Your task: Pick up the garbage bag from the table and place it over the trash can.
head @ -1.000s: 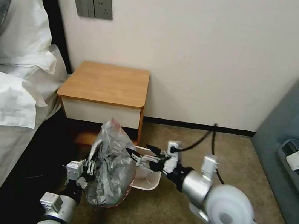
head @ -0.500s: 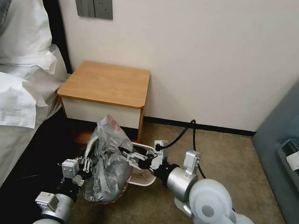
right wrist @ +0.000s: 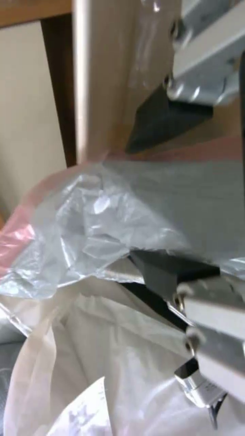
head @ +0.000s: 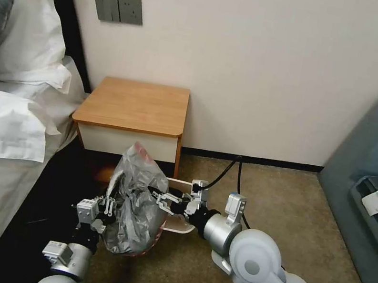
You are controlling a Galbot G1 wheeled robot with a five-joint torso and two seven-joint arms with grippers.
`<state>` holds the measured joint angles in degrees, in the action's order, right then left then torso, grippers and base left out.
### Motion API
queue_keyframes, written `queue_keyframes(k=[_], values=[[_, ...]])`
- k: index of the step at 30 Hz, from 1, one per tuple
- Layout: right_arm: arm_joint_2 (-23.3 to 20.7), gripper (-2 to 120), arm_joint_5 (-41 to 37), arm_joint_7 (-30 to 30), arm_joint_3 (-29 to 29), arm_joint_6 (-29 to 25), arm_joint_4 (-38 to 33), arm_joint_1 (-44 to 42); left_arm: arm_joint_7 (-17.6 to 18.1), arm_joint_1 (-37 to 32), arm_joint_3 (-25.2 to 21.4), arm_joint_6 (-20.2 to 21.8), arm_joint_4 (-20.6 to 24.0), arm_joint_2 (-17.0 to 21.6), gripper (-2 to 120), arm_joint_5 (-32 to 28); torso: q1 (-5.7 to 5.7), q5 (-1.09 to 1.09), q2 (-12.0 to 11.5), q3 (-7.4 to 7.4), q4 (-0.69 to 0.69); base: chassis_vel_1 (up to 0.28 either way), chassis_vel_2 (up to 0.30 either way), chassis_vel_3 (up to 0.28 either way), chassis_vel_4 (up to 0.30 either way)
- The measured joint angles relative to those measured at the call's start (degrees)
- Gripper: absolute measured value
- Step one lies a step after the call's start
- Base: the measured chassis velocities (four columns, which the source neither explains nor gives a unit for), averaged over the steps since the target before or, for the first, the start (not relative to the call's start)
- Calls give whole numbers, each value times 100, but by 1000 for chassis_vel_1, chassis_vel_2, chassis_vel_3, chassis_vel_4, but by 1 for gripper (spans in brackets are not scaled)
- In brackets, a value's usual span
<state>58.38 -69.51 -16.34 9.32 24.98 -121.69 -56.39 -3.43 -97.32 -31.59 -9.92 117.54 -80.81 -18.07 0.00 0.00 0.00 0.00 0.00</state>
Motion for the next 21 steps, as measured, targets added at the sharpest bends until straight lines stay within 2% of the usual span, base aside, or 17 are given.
queue_keyframes(k=[3,5,6,9,10,15,21], values=[[23,46,21,23,26,-13,-1,1,-1,2,-34,12,7,2,10,-19,0,0,0,0,0,0,0,0,0],[28,36,51,55,38,-22,-13,1,-1,0,-65,20,7,0,10,-29,0,0,0,0,0,0,0,0,0],[28,36,51,55,38,-22,-13,1,-1,0,-65,20,7,0,10,-29,0,0,0,0,0,0,0,0,0],[13,22,143,92,35,-26,-34,-1,-1,-25,-86,24,7,-17,10,-34,0,0,0,0,0,0,0,0,0],[13,22,143,92,35,-26,-34,-1,-1,-25,-86,24,7,-17,10,-34,0,0,0,0,0,0,0,0,0],[-19,1,195,93,-40,-21,-112,-23,-5,-32,-89,47,4,-47,10,-27,0,0,0,0,0,0,0,0,0],[-220,0,187,90,-425,11,-498,21,81,-29,-99,167,-56,-75,10,-9,0,1,0,0,-1,0,0,0,0]])
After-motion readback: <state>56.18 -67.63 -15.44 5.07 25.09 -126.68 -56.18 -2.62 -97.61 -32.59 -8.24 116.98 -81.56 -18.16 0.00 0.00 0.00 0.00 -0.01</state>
